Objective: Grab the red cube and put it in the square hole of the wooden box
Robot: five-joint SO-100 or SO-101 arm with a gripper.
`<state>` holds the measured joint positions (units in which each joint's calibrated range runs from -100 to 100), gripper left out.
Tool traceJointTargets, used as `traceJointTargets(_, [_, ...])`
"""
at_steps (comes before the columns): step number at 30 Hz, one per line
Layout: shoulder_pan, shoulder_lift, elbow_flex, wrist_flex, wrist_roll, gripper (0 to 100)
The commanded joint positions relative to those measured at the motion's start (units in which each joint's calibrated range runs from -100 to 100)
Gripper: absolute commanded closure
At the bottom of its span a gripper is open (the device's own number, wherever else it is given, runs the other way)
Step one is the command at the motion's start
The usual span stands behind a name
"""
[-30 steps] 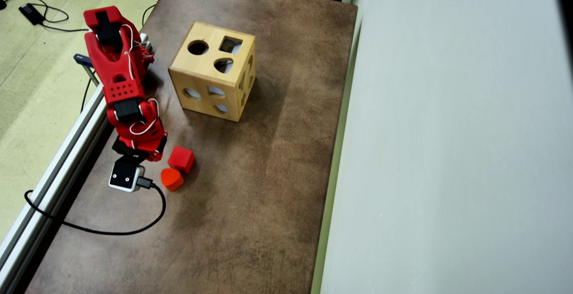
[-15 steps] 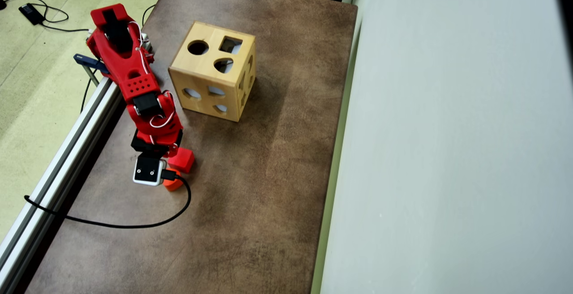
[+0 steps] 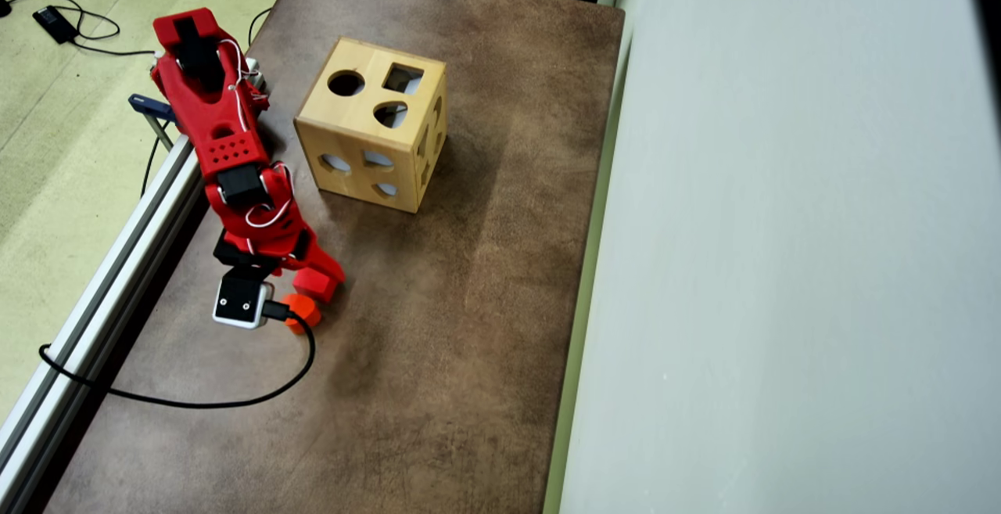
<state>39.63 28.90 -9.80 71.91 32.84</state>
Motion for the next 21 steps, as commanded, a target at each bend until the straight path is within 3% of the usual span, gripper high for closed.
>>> traceJointTargets(1, [-0.18,3.08,-2.37,0.42,-0.05,61])
traceJointTargets(21, [-3.75,9.79,-2.64,-0.46,-0.2,61])
